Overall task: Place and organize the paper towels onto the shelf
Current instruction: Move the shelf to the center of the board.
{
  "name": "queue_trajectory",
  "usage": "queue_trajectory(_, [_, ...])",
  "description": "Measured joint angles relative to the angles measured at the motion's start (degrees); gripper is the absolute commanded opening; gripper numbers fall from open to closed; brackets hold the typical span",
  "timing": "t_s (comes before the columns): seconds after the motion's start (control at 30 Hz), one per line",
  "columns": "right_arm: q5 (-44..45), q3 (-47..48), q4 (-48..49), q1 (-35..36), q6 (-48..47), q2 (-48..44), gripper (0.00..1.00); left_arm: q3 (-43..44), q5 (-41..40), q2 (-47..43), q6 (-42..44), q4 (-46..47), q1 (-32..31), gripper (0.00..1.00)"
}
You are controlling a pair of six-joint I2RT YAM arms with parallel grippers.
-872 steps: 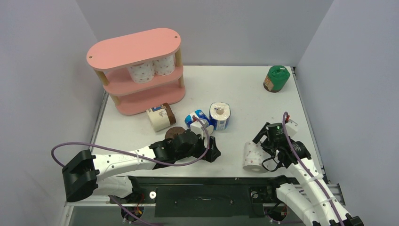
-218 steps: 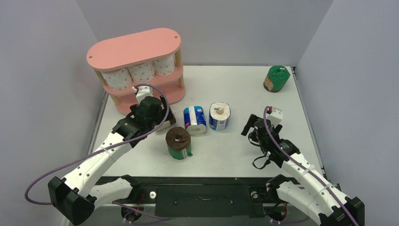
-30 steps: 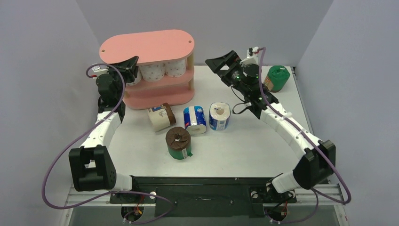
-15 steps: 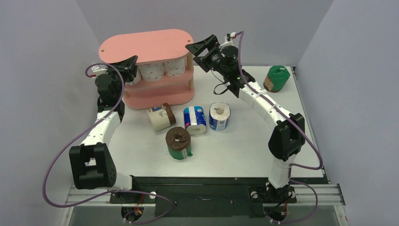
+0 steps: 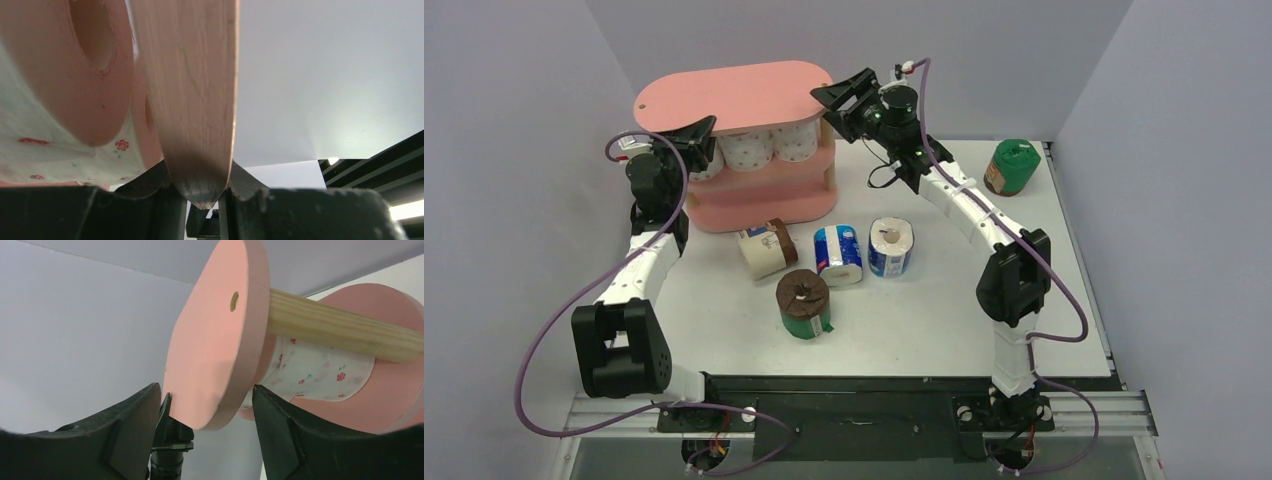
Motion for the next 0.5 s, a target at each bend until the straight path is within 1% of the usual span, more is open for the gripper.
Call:
queue_trajectory(0.13, [-0.09, 0.46, -1.09, 0.24, 0.46, 1.29, 0.59, 0.35, 0.13, 0.20, 0.04, -0.33, 0.00, 0.00])
queue_trajectory(0.27, [-0.31, 2.32, -1.60, 0.52, 1.46, 3.19, 0.51, 0.50, 0.13, 0.31, 0.07, -0.39, 0.00, 0.00])
queue_trajectory(0.4, [-0.61, 3.67, -1.84, 0.83, 2.38, 4.50, 0.39, 0.61, 0.20, 0.42, 0.09, -0.44, 0.00, 0.00])
queue_trajectory(0.47, [-0.63, 3.76, -1.88, 0.87, 2.73, 4.63, 0.30, 0.63, 0.20, 0.46, 0.09, -0.42, 0.00, 0.00])
queue_trajectory(0.5, [-0.63, 3.78, -1.86, 0.87, 2.80, 4.63, 0.27, 0.68, 0.22, 0.48, 0.09, -0.42, 0.00, 0.00])
